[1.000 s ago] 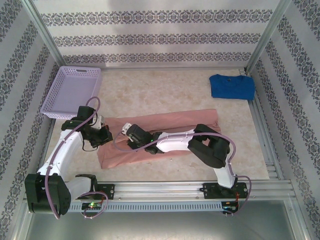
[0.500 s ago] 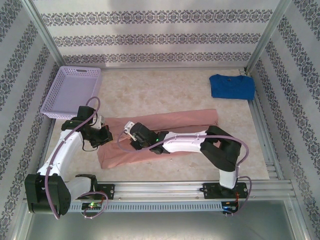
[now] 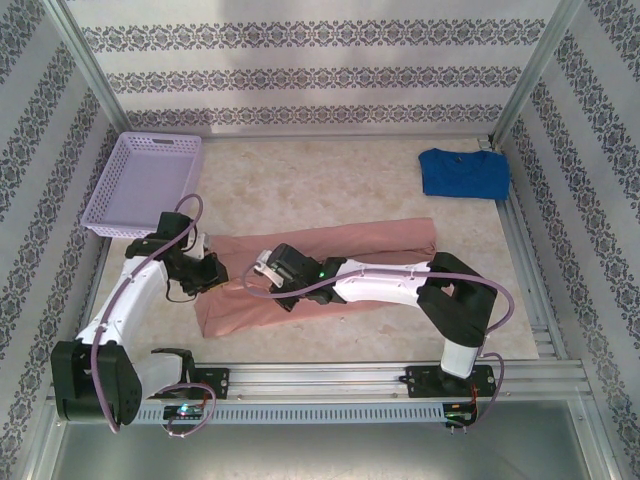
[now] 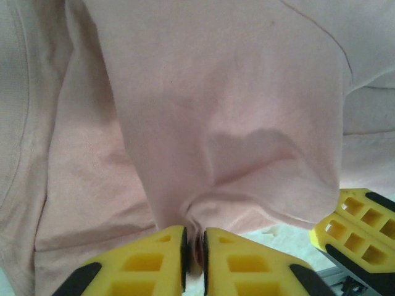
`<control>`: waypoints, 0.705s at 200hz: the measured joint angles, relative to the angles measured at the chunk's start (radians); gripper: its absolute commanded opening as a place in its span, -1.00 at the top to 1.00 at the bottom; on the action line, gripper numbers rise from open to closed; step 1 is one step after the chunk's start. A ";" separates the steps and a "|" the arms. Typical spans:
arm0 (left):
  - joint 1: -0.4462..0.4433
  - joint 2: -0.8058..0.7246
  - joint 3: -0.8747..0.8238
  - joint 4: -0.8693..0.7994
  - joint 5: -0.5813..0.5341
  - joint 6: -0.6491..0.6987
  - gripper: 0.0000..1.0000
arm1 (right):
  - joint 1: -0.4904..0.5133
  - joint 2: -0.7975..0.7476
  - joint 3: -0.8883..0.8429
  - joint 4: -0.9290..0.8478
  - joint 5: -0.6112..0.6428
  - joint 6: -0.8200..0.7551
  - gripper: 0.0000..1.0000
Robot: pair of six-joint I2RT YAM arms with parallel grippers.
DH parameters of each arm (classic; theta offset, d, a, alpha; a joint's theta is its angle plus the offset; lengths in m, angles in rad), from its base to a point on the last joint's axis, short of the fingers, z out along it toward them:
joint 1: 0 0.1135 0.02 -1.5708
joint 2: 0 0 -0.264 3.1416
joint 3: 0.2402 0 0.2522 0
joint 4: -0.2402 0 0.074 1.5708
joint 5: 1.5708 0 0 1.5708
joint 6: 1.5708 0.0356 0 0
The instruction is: Fold the inside-out t-shirt
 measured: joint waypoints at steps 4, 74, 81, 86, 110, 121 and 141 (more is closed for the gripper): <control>0.000 -0.001 0.000 -0.005 -0.002 0.003 0.34 | -0.002 0.000 0.000 -0.009 -0.008 -0.003 0.77; -0.002 -0.056 0.000 -0.002 -0.109 -0.060 0.01 | -0.050 -0.029 0.006 -0.134 -0.178 -0.076 0.28; -0.006 -0.053 -0.003 0.020 -0.108 -0.078 0.00 | -0.062 -0.034 0.009 -0.132 -0.197 -0.076 0.24; -0.011 -0.050 -0.008 0.040 -0.104 -0.089 0.00 | -0.068 -0.036 0.009 -0.129 -0.207 -0.073 0.23; -0.054 0.004 -0.014 0.127 -0.103 -0.133 -0.01 | -0.101 -0.043 0.009 -0.094 -0.267 -0.049 0.24; -0.077 0.035 -0.014 0.170 -0.101 -0.144 0.00 | -0.110 -0.039 0.010 -0.065 -0.286 -0.023 0.29; -0.113 0.105 -0.023 0.267 -0.097 -0.169 0.00 | -0.111 0.000 0.032 -0.009 -0.318 0.031 0.37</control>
